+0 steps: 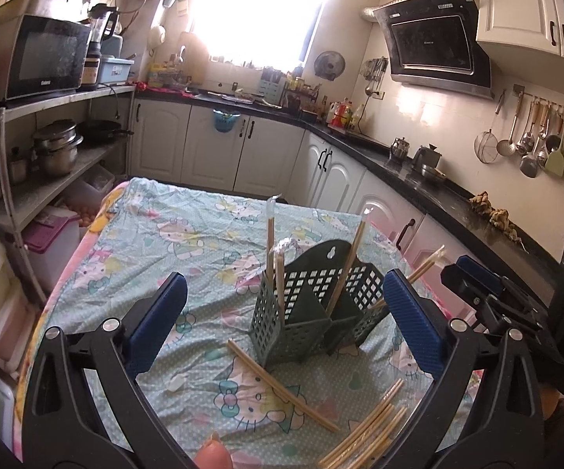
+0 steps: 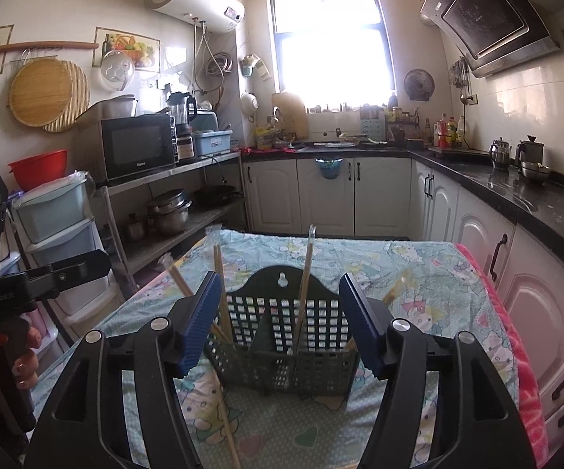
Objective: Organize utensils
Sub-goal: 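Move both open tools down toward the chopstick pile beside the basket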
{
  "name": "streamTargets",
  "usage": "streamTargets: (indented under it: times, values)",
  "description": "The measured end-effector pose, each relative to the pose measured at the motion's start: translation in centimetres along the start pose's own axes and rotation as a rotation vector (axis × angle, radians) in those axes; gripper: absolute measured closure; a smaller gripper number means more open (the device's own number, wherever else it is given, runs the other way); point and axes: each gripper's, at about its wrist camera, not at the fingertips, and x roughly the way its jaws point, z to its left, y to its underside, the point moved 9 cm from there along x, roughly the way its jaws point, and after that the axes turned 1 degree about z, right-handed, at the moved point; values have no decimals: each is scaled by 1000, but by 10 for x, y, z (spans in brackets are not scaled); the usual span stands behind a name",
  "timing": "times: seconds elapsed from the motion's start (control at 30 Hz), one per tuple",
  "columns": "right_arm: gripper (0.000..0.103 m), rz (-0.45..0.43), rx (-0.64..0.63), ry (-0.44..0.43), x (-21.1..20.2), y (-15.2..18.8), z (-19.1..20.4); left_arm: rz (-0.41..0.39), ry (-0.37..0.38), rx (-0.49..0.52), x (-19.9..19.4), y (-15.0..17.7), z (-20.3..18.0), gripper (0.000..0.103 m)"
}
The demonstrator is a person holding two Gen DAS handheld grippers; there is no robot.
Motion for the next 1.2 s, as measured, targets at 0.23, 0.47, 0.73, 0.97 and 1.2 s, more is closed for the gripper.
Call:
streamTargets:
  times: [0.23, 0.47, 0.73, 0.97, 1.2]
  values:
    - [42, 49, 1, 18, -5, 19, -7, 31, -10, -18, 1, 15, 8, 11]
    - [42, 99, 2, 53, -15, 42, -20, 66, -13, -29, 2, 32, 12, 10]
    - [42, 178, 23, 105, -23, 70, -42, 114, -6, -36, 9, 55, 9, 10]
    - [42, 256, 48, 139, -26, 99, -57, 166, 3, -39, 19, 77, 4, 11]
    - [42, 356, 69, 160, -25, 136, -66, 243, 13, -49, 37, 102, -1, 11]
